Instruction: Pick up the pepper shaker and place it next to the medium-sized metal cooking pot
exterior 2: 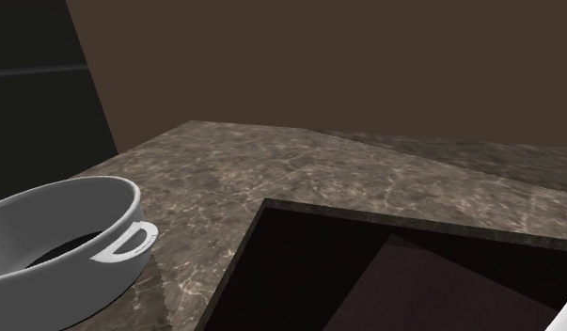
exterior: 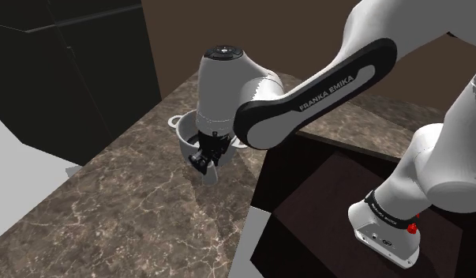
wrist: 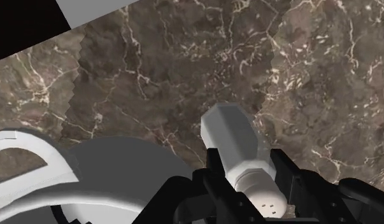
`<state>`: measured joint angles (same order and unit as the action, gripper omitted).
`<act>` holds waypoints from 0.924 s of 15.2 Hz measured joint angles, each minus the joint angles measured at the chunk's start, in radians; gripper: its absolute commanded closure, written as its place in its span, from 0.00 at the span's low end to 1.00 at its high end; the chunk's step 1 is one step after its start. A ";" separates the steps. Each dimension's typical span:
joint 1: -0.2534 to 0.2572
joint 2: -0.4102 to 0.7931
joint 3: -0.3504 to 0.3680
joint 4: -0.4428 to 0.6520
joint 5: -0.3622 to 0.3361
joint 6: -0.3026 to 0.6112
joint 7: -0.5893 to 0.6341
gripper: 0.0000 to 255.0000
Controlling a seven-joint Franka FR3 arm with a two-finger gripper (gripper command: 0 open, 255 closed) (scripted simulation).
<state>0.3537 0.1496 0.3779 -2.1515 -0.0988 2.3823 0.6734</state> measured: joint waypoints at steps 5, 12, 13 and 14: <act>0.007 0.042 -0.006 -0.022 -0.029 0.060 0.023 1.00; 0.014 0.084 -0.016 -0.033 -0.057 0.110 0.042 1.00; 0.014 0.084 -0.017 -0.033 -0.057 0.110 0.042 1.00; 0.014 0.084 -0.017 -0.033 -0.057 0.110 0.042 1.00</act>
<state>0.3673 0.2340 0.3613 -2.1843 -0.1561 2.4926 0.7154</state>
